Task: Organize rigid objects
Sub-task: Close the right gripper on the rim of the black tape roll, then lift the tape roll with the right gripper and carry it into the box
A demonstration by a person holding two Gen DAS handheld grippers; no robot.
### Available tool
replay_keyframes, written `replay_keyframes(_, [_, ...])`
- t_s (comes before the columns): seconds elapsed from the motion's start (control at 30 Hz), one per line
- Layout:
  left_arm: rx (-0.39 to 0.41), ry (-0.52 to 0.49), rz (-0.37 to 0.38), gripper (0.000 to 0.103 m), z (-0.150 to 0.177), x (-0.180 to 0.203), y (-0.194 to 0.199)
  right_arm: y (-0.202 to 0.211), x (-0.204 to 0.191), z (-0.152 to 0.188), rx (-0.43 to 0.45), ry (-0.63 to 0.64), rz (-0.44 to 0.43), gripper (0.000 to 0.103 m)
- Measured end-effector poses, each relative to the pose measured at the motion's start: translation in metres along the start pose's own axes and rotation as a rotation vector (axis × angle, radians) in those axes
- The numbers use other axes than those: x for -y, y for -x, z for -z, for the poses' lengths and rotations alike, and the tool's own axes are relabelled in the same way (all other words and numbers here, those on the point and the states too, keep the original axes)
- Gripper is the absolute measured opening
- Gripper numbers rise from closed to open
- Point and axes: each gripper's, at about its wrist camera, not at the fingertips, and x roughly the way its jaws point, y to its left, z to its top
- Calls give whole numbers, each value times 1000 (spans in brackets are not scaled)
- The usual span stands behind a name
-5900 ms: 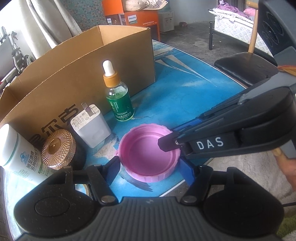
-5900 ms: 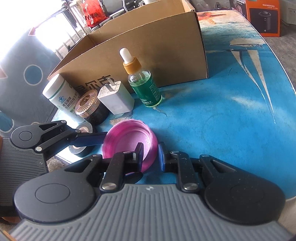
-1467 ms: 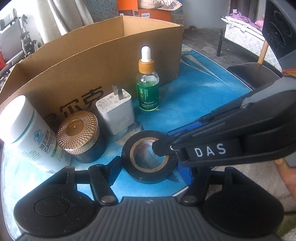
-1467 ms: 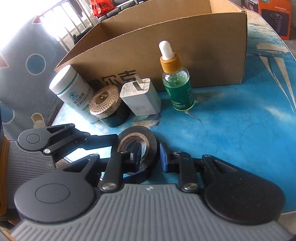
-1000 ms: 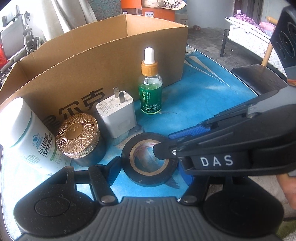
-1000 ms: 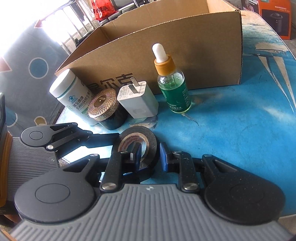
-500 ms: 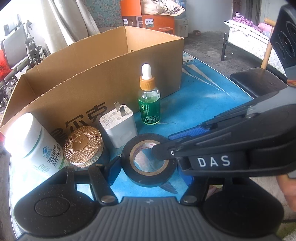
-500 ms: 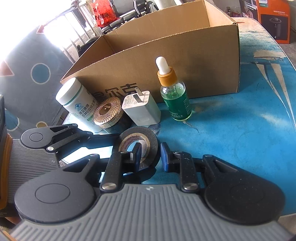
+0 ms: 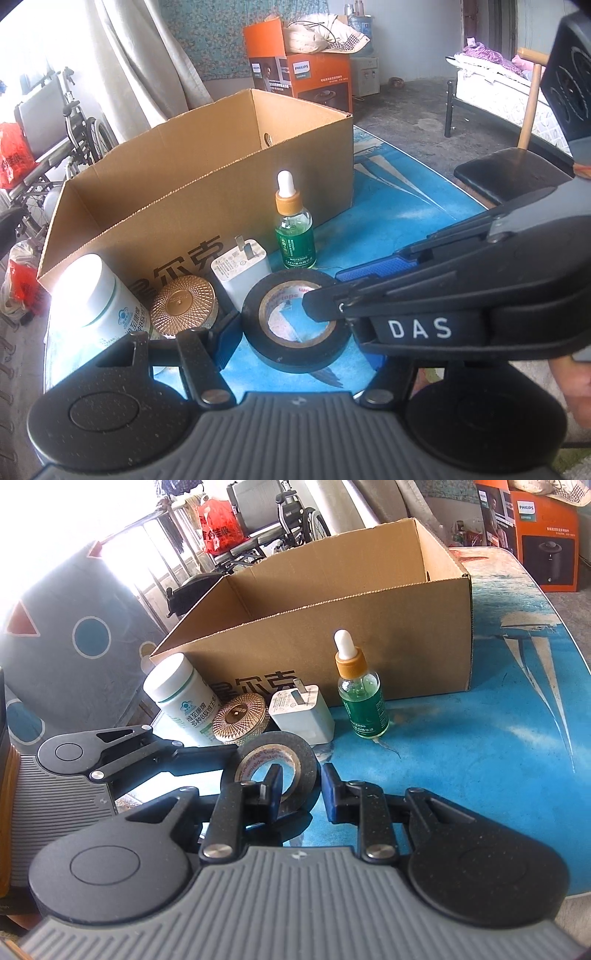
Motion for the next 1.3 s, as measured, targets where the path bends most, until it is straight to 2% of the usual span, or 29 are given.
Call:
replay_keyframes(0.33, [71,-13,-37,67,-3,4,27,26,-15,1,69,30,-1,23])
replay_keyframes(0.47, [132,-24,-72,67,-12,-1,44,39,-29,-10,117,78,-3,23])
replay_keyframes(0.7, [238,-38,-153,67,-51,-21,73,66,-60,-61,213,204,-19,23])
replay_keyframes(0.83, [258,-32,-173,67,-84,-41,76,70,-71,-107,209,263,-41,24])
replay_keyframes(0.93, [231,0,-151,67,-111,-65,69,62,-73,-149,162,284,-66,25])
replay_keyframes(1.03, [157,43,-97,67,-140,-98,48,42,-70,-192,86,281,-79,25])
replay_keyframes(1.17, [-1,102,-28,67,-167,-143,-2,-15,-52,-250,-75,212,-104,25])
replay_keyframes(1.3, [-146,180,54,67,-172,-177,-61,-75,-27,-276,-227,131,-105,26])
